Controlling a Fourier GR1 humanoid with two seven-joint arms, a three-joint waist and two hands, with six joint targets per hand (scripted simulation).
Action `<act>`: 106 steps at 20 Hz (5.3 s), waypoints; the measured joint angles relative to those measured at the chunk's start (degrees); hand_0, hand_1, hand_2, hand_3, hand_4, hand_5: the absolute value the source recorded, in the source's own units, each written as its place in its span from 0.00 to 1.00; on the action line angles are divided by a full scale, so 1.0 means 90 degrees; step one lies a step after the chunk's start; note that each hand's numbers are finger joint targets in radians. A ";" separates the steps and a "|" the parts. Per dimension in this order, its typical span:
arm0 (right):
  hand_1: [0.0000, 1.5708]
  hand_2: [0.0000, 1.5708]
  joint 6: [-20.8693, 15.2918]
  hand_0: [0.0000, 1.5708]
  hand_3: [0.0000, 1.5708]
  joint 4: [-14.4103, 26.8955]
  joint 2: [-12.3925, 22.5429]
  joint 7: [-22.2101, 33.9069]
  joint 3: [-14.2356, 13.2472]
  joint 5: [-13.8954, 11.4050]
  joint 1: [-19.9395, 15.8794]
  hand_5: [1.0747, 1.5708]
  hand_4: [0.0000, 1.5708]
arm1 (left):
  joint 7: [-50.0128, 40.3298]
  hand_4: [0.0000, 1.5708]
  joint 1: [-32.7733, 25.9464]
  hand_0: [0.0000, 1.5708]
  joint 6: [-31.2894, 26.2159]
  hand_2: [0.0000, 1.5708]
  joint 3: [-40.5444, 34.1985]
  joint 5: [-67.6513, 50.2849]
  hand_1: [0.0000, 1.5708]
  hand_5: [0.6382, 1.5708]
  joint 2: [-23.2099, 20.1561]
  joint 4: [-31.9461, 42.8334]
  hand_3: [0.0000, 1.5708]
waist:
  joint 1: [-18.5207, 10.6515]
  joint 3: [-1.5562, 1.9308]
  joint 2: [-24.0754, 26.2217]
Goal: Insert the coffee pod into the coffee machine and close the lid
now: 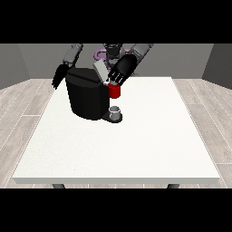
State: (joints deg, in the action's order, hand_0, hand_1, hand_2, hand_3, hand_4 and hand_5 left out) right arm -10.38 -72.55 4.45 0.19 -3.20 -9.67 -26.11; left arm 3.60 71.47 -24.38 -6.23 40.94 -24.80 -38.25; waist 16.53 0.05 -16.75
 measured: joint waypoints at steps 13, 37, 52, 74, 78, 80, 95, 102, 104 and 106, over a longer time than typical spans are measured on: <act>0.00 0.00 0.0029 0.00 0.00 -0.0017 0.0012 0.0051 -0.0027 0.0042 -0.0032 1.00 0.00 | 0.0113 0.25 0.0050 0.78 0.0120 0.81 -0.0047 0.0109 0.78 1.00 -0.0058 0.0122 0.77 | 0.0088 -0.0004 -0.0067; 0.00 0.00 -0.0037 0.00 0.00 -0.0189 0.0023 0.0201 -0.0008 -0.0008 -0.0132 1.00 0.00 | 0.0695 0.00 0.0069 0.71 0.0746 0.72 0.0246 0.0770 0.71 1.00 -0.0370 0.0254 0.63 | 0.0187 0.0000 -0.0315; 0.00 0.00 -0.0063 0.00 0.00 -0.0186 0.0089 0.0120 0.0008 -0.0100 -0.0241 1.00 0.09 | 0.1141 0.00 0.0279 0.78 0.1117 0.75 0.0004 0.0752 0.78 1.00 -0.0483 0.0244 0.56 | 0.0261 0.0004 -0.0601; 0.00 0.00 -0.0156 0.00 0.00 -0.0179 -0.0012 0.0313 0.0101 -0.0229 -0.0301 1.00 0.00 | 0.1413 0.00 0.0293 0.00 0.1516 0.19 0.0143 0.1261 0.00 1.00 -0.0680 0.0388 0.13 | 0.0224 0.0004 -0.0532; 0.00 0.00 -0.0176 0.00 0.00 0.0073 -0.0045 0.0188 -0.0043 -0.0109 0.0028 1.00 0.00 | 0.1306 0.00 0.0027 0.00 0.1414 0.00 0.0189 0.1254 0.00 1.00 -0.0477 0.0357 0.00 | -0.0078 0.0000 -0.0093; 0.00 0.00 -0.0095 0.00 0.00 0.0257 -0.0012 0.0081 -0.0097 -0.0048 0.0259 1.00 0.00 | 0.1161 0.00 -0.0168 0.00 0.1346 0.00 0.0222 0.1221 0.00 1.00 -0.0236 0.0311 0.00 | -0.0244 -0.0001 0.0219; 0.00 0.00 -0.0069 0.00 0.00 0.0652 -0.0022 -0.0404 -0.0452 0.0253 0.1802 1.00 0.00 | 0.1716 0.25 -0.2540 0.00 0.1145 0.00 -0.1507 -0.1338 0.00 1.00 0.1919 0.0278 0.00 | -0.1735 -0.0018 0.2464; 0.00 0.00 0.0475 0.00 0.00 0.0181 -0.0002 -0.0225 -0.0299 0.0558 0.1774 1.00 0.00 | 0.1889 0.25 -0.3872 0.00 0.0892 0.00 -0.1683 -0.1795 0.00 1.00 0.2440 0.0372 0.00 | -0.2298 -0.0009 0.3481; 0.00 0.00 0.0672 0.00 0.00 0.0053 0.0126 -0.0127 -0.0255 0.0593 0.1718 1.00 0.12 | 0.1787 0.27 -0.4097 0.00 0.0854 0.00 -0.1668 -0.1855 0.00 1.00 0.2528 0.0319 0.00 | -0.2427 -0.0008 0.3697; 0.00 0.00 0.0856 0.00 0.00 -0.0173 0.0204 0.0060 -0.0121 0.0587 0.1599 1.00 0.07 | 0.1814 0.26 -0.4381 0.00 0.0903 0.00 -0.1658 -0.1889 0.00 1.00 0.2586 0.0265 0.00 | -0.2423 -0.0009 0.3819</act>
State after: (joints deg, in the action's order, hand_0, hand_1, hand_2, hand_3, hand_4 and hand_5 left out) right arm -2.68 -74.11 6.29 0.73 -4.29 -4.39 -11.71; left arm 19.93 32.04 -16.25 -21.15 23.94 -1.53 -35.87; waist -5.28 -0.02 17.62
